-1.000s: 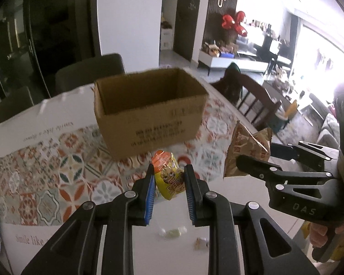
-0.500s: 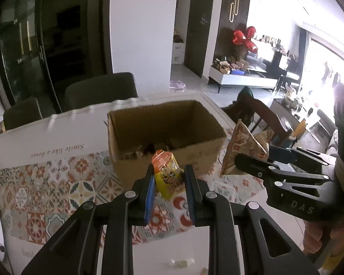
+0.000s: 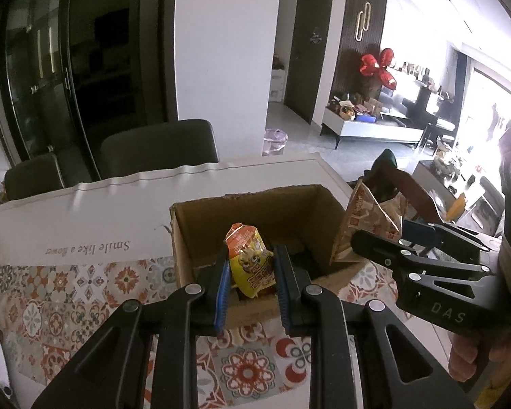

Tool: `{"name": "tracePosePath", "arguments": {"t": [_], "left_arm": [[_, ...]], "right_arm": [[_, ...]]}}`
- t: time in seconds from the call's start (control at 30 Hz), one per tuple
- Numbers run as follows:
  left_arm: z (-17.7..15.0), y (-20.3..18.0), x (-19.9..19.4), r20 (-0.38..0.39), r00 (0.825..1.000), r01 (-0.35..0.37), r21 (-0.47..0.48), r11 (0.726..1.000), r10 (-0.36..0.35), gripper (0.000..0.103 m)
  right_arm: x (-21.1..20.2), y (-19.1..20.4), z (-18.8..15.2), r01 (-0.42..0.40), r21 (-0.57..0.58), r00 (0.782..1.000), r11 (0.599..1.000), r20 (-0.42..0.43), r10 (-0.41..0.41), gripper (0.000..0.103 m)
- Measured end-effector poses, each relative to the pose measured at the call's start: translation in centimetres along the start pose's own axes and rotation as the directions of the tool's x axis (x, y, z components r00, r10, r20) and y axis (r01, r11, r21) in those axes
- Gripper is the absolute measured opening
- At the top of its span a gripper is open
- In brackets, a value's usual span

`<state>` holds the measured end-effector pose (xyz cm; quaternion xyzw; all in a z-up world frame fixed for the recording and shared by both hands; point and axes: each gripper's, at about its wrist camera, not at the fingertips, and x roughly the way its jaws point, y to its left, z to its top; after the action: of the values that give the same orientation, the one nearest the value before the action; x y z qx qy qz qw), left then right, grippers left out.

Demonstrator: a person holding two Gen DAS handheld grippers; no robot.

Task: Organize snacks
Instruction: 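Carry the yellow candy and tan cracker pack over the box with both tools, then open both tools to drop the yellow candy and tan pack into the box, then lift both open tools away from the box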

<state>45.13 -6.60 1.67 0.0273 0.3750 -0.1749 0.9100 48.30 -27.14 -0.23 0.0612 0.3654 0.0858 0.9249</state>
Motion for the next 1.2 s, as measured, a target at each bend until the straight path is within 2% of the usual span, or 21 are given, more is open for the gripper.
{"name": "tracePosePath", "arguments": {"t": [0.4,0.43,0.5,0.57,0.6,0.67,0.87,1.2], "left_arm": [[1.3,1.5,5.5,-0.073,0.997,0.008,-0.026,1.000,-0.010,0.026],[1.3,1.5,5.8,-0.079,0.997,0.004,-0.029,1.000,-0.006,0.028],[1.4,1.7,6.3,-0.086,0.996,-0.002,-0.035,0.999,-0.001,0.047],[1.4,1.7,6.4,-0.080,0.997,-0.016,-0.031,0.999,0.013,0.052],[1.4,1.6,6.3,-0.078,0.997,-0.020,-0.028,0.999,0.018,0.052],[1.4,1.8,6.2,-0.082,0.996,-0.034,-0.029,0.999,0.032,0.056],[1.1,1.6,4.1,-0.056,0.994,-0.092,0.009,0.996,0.092,0.062],[-1.3,0.1,-1.8,0.009,0.996,-0.084,0.057,0.995,0.084,0.066]], "right_arm": [[5.2,-0.9,1.9,0.011,-0.017,0.997,1.000,-0.070,-0.012,0.053],[5.5,-0.9,1.9,0.012,-0.020,0.997,1.000,-0.076,-0.013,0.053],[6.2,-1.1,2.0,0.021,-0.030,0.996,0.999,-0.083,-0.024,0.054],[6.6,-1.2,2.0,0.019,-0.031,0.995,0.999,-0.093,-0.022,0.056],[6.7,-1.4,2.0,0.015,-0.021,0.995,1.000,-0.101,-0.017,0.059],[6.7,-1.8,2.0,0.019,0.006,0.995,1.000,-0.094,-0.018,0.074],[5.1,-1.5,1.6,0.070,-0.005,0.996,0.998,-0.061,-0.070,0.074],[-0.7,0.2,-0.3,0.089,-0.048,0.996,0.995,0.009,-0.088,0.074]]}}
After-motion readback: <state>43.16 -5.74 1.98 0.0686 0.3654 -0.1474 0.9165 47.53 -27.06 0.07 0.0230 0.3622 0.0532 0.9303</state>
